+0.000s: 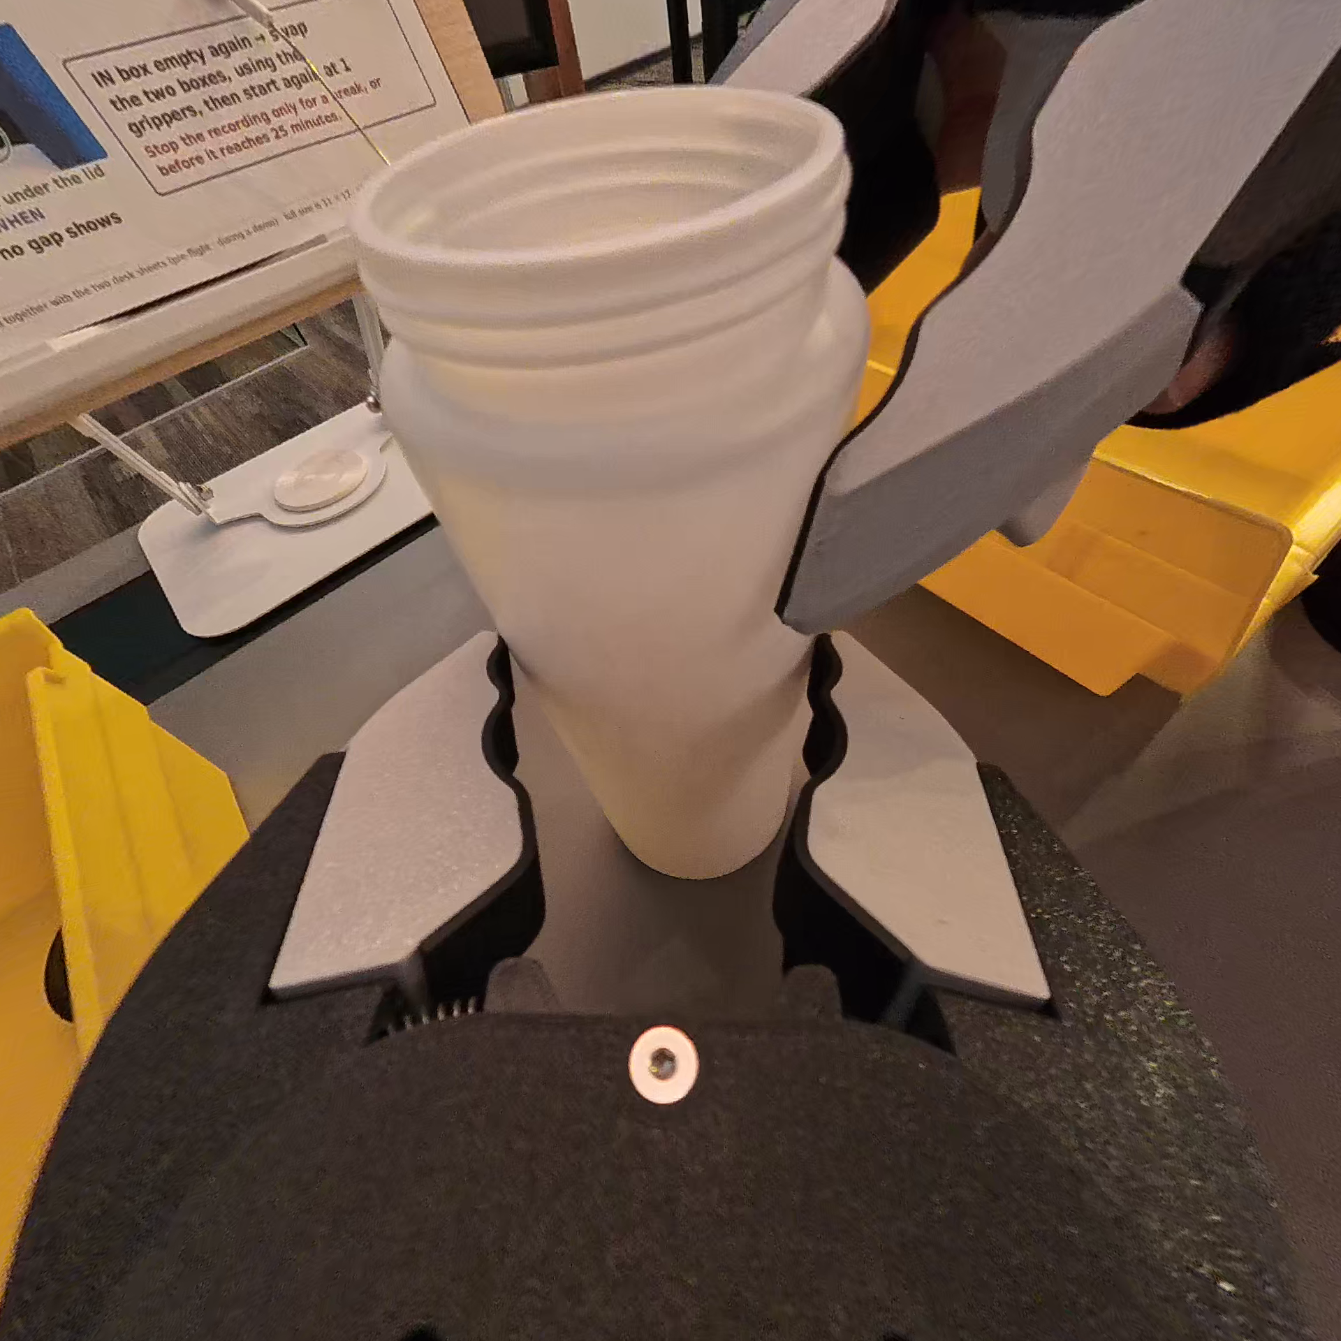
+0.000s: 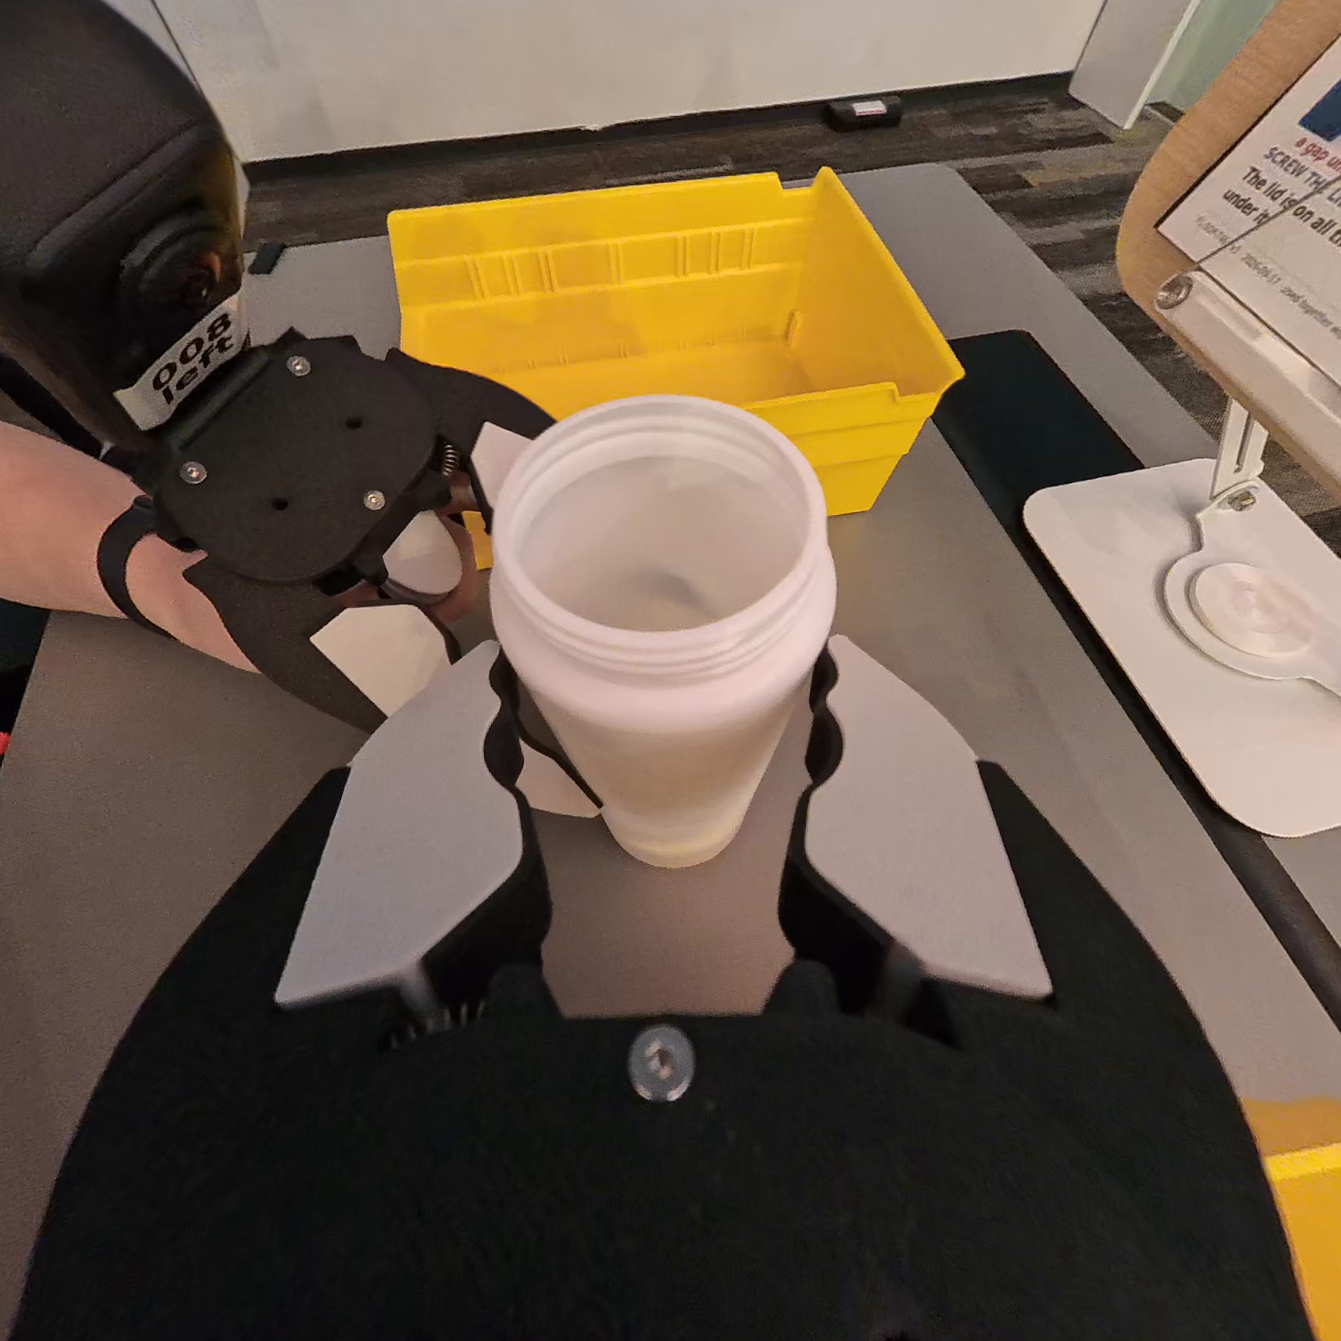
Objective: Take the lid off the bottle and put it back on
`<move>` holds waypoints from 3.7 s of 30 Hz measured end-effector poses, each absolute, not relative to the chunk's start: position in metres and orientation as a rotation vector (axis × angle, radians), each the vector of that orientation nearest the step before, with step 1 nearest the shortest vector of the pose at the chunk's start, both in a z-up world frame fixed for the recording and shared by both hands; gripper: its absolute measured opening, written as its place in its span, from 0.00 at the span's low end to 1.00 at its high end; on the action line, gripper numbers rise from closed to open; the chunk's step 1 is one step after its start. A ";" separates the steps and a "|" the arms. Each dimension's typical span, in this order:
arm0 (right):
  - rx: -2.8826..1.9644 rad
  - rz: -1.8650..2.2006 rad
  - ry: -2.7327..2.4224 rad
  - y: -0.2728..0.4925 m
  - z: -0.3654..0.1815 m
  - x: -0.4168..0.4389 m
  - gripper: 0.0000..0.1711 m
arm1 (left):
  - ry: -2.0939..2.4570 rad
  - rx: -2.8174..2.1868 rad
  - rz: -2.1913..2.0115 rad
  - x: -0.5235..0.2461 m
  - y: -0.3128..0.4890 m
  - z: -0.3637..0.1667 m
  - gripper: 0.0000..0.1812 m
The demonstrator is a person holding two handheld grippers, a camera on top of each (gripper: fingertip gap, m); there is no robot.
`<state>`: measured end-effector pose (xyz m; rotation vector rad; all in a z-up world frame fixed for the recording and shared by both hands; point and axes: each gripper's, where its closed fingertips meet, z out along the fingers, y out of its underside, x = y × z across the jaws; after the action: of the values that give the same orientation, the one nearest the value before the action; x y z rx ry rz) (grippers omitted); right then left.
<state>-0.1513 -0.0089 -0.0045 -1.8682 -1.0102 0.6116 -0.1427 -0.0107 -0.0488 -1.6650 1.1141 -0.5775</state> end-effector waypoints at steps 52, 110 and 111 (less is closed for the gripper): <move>-1.375 0.403 -0.933 -0.087 0.150 -0.117 0.44 | 1.192 -2.200 -0.201 -0.295 0.154 -0.147 0.37; -1.200 0.452 -0.716 -0.066 0.169 -0.086 0.40 | 0.847 -1.380 -0.646 -0.136 -0.011 0.014 0.60; -1.222 0.474 -0.723 -0.062 0.163 -0.091 0.40 | 0.848 -1.371 -0.657 -0.134 -0.012 0.010 0.59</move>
<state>-0.0906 -0.0619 0.1634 -1.2220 -0.7229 0.4735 -0.1340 -0.0121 0.0100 -1.3708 0.8480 -0.6565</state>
